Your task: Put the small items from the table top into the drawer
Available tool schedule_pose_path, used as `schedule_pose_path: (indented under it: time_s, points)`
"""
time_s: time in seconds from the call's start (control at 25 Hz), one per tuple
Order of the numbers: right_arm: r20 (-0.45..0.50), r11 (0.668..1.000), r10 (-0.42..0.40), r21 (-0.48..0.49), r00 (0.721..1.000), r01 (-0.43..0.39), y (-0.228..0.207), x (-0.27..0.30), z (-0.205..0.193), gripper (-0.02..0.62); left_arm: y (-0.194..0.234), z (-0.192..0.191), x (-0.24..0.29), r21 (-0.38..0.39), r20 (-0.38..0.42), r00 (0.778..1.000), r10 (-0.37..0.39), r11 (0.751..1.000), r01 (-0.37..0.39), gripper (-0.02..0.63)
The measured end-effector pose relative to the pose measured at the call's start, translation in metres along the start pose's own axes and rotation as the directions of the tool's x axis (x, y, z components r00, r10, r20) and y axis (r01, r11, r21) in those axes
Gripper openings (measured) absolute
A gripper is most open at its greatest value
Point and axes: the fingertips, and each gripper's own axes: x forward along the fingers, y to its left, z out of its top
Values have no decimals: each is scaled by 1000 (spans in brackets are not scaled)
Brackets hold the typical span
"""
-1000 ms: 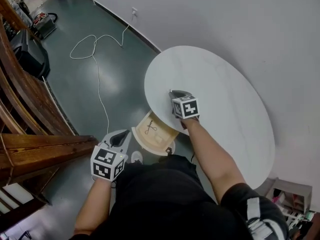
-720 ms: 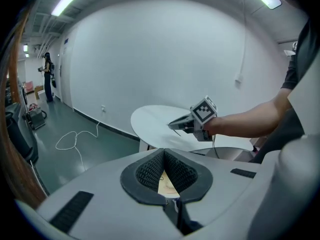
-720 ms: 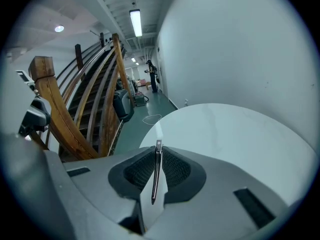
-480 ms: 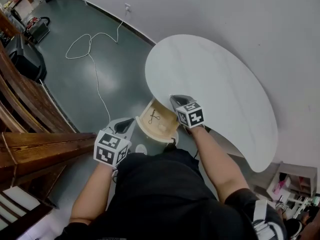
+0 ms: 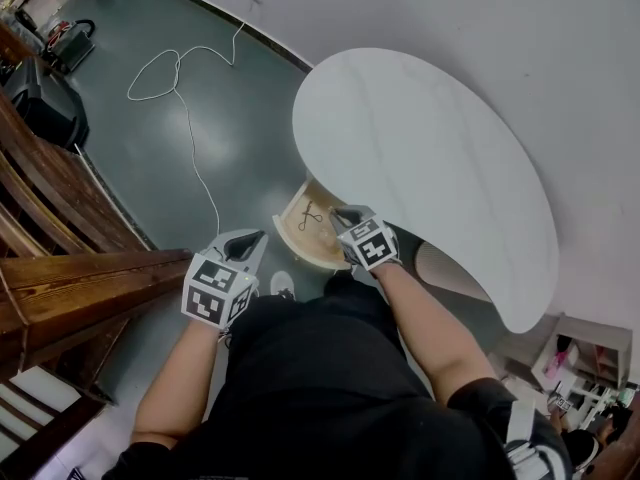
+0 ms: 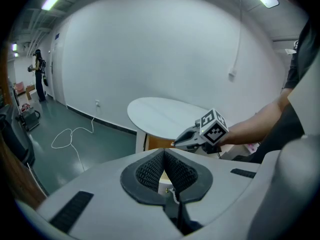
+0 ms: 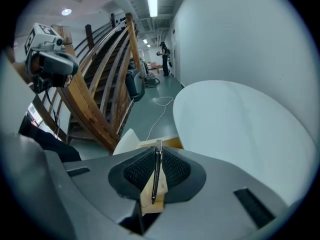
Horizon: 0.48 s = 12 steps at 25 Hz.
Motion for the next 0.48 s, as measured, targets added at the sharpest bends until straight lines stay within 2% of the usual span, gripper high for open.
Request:
schedule_pose_path:
  time_s: [0.16,0.32,0.48]
  points:
    - [-95,990,46,-125,994,-58,12,24,-21,41,1,-4,3,-33,-8,1000,19,999,-20,15]
    - [-198,956,63,-271,978,-116,22,53,-38,41,9,-19,1,-76,-37,998,55,995,-58,15]
    - [-238,946,-1,-316,971,-76,12,81,-54,41,10,-30,-1,-126,-57,994,90,987,-96,15]
